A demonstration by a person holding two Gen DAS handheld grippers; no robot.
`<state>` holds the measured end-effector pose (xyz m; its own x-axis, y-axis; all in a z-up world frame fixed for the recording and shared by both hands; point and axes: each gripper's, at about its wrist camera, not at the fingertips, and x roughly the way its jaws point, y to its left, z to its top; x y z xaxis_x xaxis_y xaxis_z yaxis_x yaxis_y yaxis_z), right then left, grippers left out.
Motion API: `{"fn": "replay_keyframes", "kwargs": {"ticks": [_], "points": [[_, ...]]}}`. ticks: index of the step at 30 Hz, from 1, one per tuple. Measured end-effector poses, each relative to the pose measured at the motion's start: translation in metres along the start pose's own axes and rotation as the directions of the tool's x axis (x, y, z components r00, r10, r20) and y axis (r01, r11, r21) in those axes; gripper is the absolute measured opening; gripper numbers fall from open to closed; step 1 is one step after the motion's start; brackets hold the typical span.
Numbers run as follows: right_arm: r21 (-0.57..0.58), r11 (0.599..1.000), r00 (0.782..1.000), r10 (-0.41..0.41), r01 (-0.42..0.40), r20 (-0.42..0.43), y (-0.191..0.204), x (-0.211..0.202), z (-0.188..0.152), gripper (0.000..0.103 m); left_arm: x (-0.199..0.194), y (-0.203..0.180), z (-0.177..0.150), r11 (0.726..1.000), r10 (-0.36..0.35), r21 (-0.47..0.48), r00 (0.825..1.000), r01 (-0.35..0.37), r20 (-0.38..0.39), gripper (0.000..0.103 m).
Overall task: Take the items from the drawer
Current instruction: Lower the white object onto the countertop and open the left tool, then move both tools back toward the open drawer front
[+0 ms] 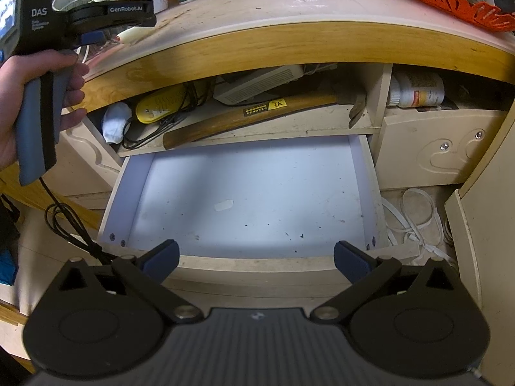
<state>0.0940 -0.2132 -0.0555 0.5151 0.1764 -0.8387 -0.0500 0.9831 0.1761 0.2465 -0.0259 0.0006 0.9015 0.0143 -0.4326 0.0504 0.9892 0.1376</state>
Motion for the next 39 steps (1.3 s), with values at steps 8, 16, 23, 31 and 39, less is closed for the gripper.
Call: {"fn": "replay_keyframes", "kwargs": {"ticks": [8, 16, 23, 31, 39], "points": [[-0.001, 1.0, 1.0, -0.003, 0.003, 0.001, 0.0, 0.0, 0.0, 0.103, -0.002, 0.0, 0.001, 1.0, -0.002, -0.005, 1.0, 0.002, 0.0, 0.086], [-0.008, 1.0, 1.0, -0.008, 0.008, 0.007, 0.001, 0.0, 0.0, 0.103, -0.014, 0.0, -0.001, 1.0, -0.007, -0.003, 1.0, 0.007, 0.005, 0.086], [-0.015, 1.0, 1.0, -0.02, 0.02, 0.015, 0.002, 0.0, 0.001, 0.103, -0.036, -0.002, -0.002, 1.0, -0.001, -0.008, 1.0, 0.001, 0.007, 0.086], [-0.023, 0.999, 0.999, -0.036, 0.036, 0.027, 0.001, -0.003, 0.0, 0.103, -0.077, -0.003, -0.005, 1.0, -0.013, -0.017, 1.0, 0.014, 0.017, 0.086], [-0.027, 0.998, 0.998, -0.048, 0.049, 0.037, 0.001, -0.005, 0.0, 0.103, -0.127, -0.001, -0.018, 0.998, -0.038, -0.058, 0.999, 0.038, 0.004, 0.086]]}}
